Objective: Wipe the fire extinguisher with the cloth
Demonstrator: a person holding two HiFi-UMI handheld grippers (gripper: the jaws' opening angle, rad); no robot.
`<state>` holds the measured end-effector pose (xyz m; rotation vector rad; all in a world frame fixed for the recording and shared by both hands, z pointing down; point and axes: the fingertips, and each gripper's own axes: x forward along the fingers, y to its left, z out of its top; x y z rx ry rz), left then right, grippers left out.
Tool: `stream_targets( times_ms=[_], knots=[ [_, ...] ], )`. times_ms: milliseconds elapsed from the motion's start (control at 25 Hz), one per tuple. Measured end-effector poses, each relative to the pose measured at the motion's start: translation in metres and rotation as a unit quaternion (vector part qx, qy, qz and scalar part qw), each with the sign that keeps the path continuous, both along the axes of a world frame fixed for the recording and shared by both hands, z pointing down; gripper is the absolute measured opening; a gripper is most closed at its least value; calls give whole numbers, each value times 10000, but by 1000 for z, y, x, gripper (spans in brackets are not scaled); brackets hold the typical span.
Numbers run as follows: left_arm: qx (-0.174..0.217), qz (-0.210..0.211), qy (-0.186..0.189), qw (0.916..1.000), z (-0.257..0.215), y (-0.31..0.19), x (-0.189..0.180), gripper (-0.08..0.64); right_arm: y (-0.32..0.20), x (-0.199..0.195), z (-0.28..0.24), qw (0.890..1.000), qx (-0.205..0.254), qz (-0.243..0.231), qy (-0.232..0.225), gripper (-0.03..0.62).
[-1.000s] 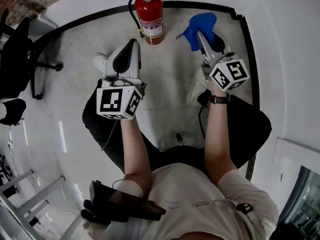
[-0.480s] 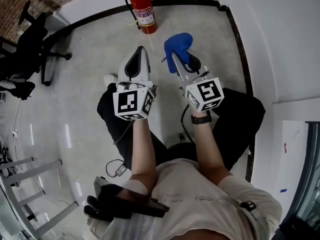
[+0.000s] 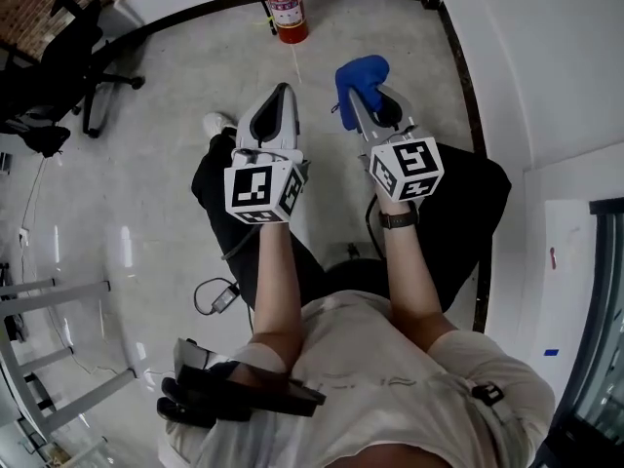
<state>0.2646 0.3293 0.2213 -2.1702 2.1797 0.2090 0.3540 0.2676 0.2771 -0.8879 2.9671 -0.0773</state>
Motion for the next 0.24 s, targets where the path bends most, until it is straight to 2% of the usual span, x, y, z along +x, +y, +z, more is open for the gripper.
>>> stream_targets(
  times_ms=[240],
  knots=[
    [-174, 390, 270, 9987, -5, 36, 21, 0, 37, 9, -18, 10000, 86, -19, -2, 80]
  ],
)
